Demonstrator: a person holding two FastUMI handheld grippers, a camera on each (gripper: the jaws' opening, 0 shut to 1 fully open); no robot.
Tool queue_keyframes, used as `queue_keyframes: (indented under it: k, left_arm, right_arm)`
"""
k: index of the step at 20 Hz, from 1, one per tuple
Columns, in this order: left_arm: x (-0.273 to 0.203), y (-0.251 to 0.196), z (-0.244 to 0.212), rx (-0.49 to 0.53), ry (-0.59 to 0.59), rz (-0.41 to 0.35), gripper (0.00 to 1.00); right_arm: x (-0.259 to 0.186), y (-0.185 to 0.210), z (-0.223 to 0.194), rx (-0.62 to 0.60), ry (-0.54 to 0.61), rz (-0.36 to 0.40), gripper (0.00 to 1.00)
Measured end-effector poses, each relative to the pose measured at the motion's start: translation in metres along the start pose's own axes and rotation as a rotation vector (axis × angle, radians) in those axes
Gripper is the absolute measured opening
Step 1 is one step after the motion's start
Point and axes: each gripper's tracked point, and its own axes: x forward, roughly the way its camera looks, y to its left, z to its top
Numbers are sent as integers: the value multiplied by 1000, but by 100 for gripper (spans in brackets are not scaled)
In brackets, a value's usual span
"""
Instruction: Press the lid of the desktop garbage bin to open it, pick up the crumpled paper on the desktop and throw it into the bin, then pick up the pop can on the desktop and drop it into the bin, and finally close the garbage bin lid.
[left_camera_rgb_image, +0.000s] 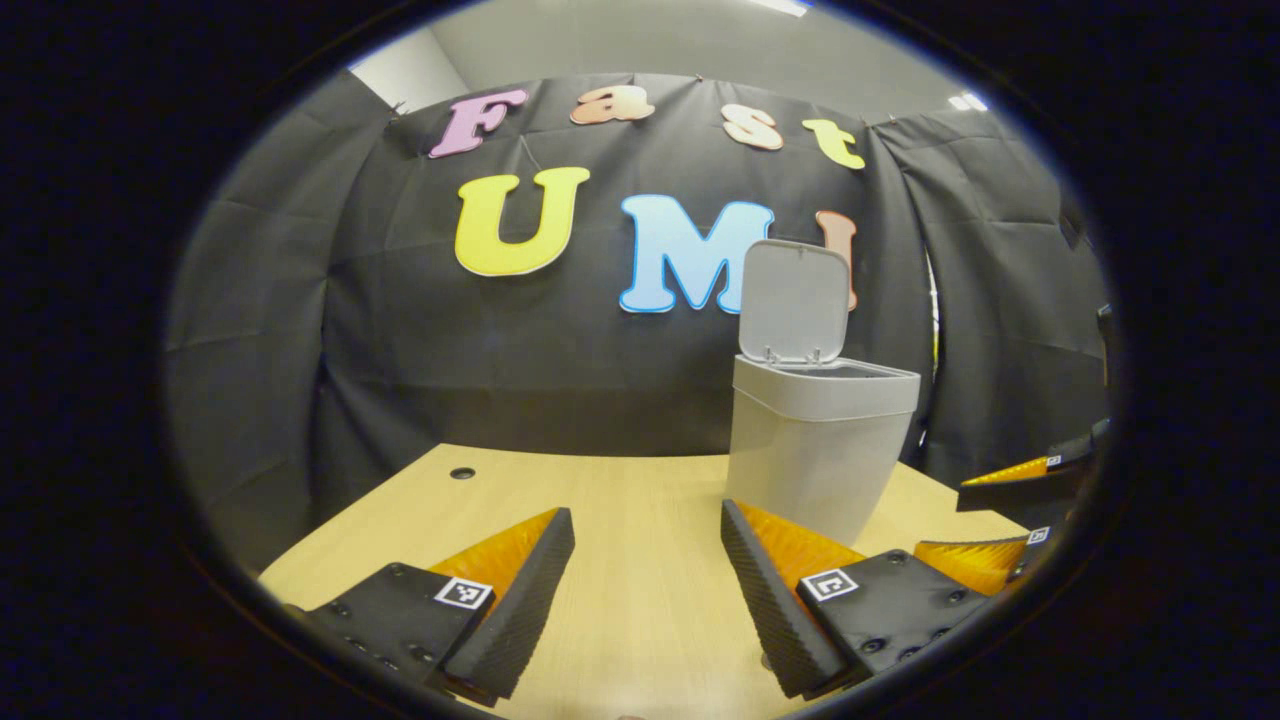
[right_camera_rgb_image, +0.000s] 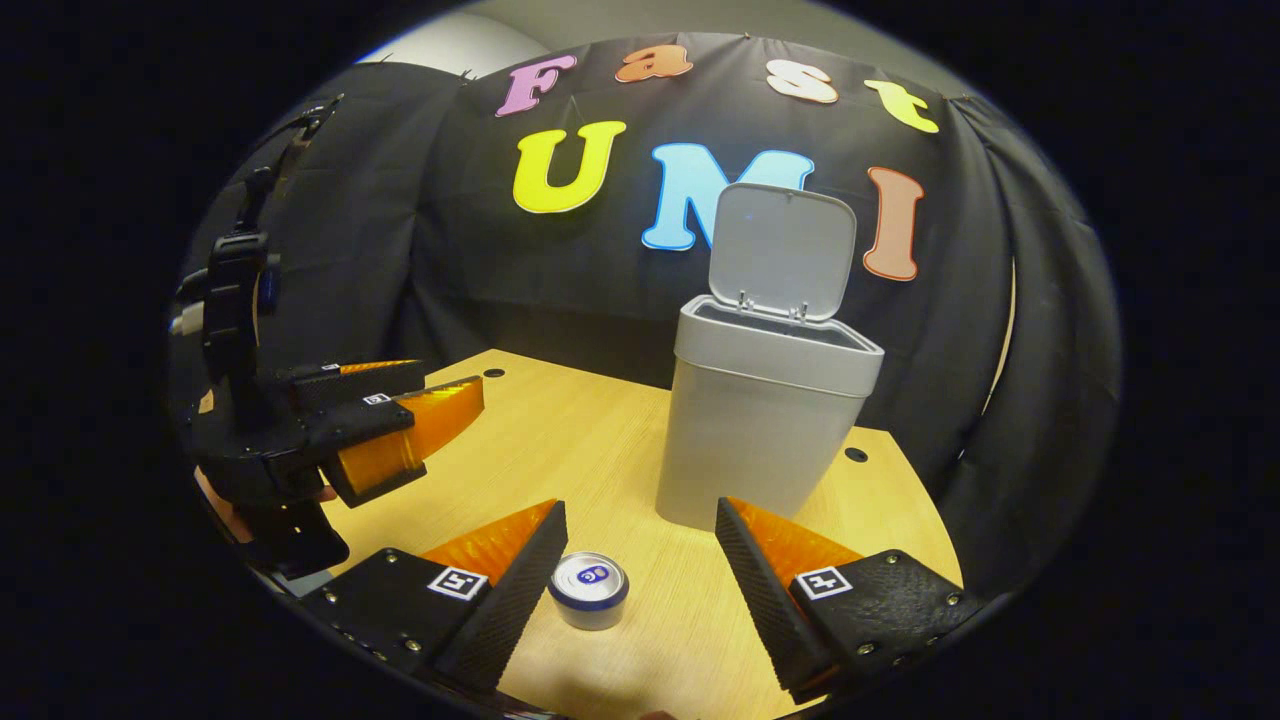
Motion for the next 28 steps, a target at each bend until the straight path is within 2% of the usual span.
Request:
queue_keyframes:
  k: [3, 4, 5, 10, 12, 14, 16, 17, 20, 23, 24, 25, 26, 28]
  left_arm:
    - [-4, 5, 3, 20, -1, -20, 97]
    - [-6, 7, 4, 32, -1, -27, 100]
    - [-7, 9, 4, 42, -1, -36, 96]
    - [-17, 9, -1, 23, 21, -98, 96]
    - [-23, 9, -1, 23, 24, -104, 100]
    - [-28, 9, -2, 29, 25, -95, 100]
    - [-33, 11, -2, 21, 29, -80, 97]
    - [-35, 11, -1, 12, 27, -73, 92]
    - [-36, 15, -2, -10, 31, -44, 97]
    - [-36, 16, -7, -29, 39, -22, 97]
    - [-37, 16, -7, -35, 41, -18, 92]
    - [-37, 15, -7, -40, 41, -12, 92]
    - [-37, 14, -8, -44, 42, -6, 97]
    - [-38, 13, -10, -54, 45, 2, 97]
  right_arm:
    - [8, 10, -10, 17, 49, 1, 96]
    - [11, 11, -16, 21, 73, -8, 96]
    - [16, 12, -23, 25, 99, -18, 96]
    - [34, 24, -52, 71, 219, -23, 96]
    - [39, 29, -59, 76, 252, -15, 96]
    - [41, 36, -71, 73, 292, -7, 96]
    - [45, 39, -81, 72, 326, 3, 96]
    - [47, 40, -88, 67, 348, 5, 96]
    - [50, 40, -105, 78, 409, 30, 96]
    - [53, 41, -110, 105, 434, 56, 96]
    - [54, 41, -111, 105, 435, 63, 96]
    - [54, 43, -112, 101, 438, 69, 97]
    - [55, 43, -113, 94, 441, 78, 97]
    - [58, 46, -116, 81, 446, 95, 97]
